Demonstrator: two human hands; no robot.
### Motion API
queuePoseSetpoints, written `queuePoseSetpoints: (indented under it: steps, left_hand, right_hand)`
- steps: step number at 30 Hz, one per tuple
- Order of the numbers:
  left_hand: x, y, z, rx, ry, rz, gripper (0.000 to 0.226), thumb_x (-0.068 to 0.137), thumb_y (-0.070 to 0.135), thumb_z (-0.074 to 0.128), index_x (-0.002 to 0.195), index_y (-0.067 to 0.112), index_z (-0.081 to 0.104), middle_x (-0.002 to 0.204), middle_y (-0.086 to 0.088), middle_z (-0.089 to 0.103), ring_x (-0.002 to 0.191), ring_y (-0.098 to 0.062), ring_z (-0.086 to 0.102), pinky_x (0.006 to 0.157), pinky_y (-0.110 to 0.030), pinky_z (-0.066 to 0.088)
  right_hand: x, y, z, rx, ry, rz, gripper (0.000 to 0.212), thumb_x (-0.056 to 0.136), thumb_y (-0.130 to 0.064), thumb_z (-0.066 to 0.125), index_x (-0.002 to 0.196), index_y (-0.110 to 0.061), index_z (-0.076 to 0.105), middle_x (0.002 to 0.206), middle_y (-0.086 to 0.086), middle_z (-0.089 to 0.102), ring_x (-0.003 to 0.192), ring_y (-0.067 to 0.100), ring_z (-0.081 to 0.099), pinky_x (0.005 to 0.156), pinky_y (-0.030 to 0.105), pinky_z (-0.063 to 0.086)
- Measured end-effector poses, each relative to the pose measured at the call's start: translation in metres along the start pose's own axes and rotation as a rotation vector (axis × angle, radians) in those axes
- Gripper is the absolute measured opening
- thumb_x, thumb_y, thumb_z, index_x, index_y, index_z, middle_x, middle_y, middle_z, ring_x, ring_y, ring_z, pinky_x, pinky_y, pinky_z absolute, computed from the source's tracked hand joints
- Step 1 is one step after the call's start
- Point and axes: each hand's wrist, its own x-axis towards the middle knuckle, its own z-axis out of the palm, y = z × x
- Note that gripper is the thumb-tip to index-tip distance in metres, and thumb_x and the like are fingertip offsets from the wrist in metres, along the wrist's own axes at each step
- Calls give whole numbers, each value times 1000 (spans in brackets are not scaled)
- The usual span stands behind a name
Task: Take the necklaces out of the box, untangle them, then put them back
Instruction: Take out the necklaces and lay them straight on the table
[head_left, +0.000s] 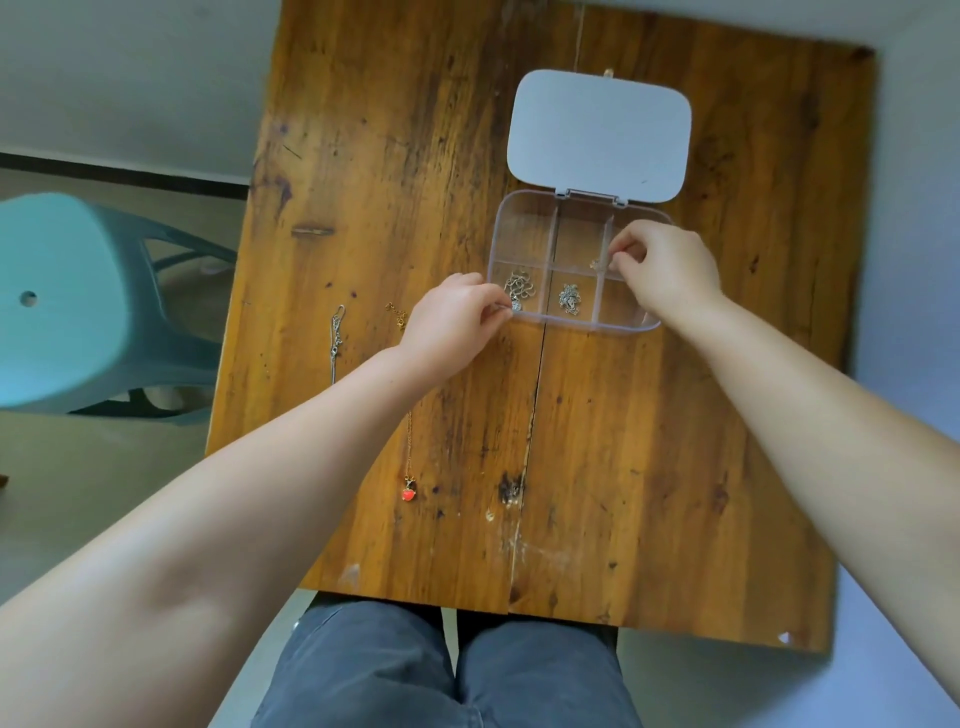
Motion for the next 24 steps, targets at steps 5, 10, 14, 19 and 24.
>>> queuePoseSetpoints:
  steps: [5, 10, 14, 19, 24]
  left_hand:
    - [2, -2, -2, -19, -15, 29, 18, 93, 24, 55, 102, 14, 66, 89, -1, 59, 89, -21, 53, 66, -30, 39]
    - [3, -2, -2, -23, -2, 49, 19, 93, 23, 55, 104, 13, 66, 94, -7, 63, 91, -23, 54, 66, -30, 41]
    - [3, -3, -2, -22, 0, 52, 20, 93, 23, 54, 105, 12, 65, 95, -7, 63, 91, -23, 54, 67, -31, 44]
    - [2, -3, -1, -21, 12, 44, 19, 93, 24, 54, 103, 13, 66, 95, -7, 64, 92, -23, 55, 67, -31, 43]
    - [0, -2, 2, -24, 37, 21, 19, 93, 24, 54, 103, 14, 66, 95, -7, 65, 92, -24, 56, 67, -32, 43]
  right_hand:
    - [-1, -5, 8, -134, 12, 37, 31, 94, -42, 49, 106, -16, 61, 92, 3, 69, 91, 27, 62, 96, 45, 36]
    - [1, -16, 22, -279, 85, 9, 36, 92, -35, 55, 119, -13, 51, 107, 12, 65, 105, 34, 57, 93, 47, 37]
    - [8, -16, 17, -366, -51, -16, 42, 95, -33, 48, 134, -19, 46, 128, 18, 54, 120, 38, 47, 98, 50, 36]
    - [21, -27, 10, -556, -210, -84, 45, 93, -35, 40, 131, -12, 48, 123, 21, 56, 114, 40, 50, 96, 49, 38]
    - [23, -25, 4, -655, -261, -189, 28, 92, -24, 45, 110, -4, 56, 105, 21, 60, 99, 39, 55, 84, 45, 41]
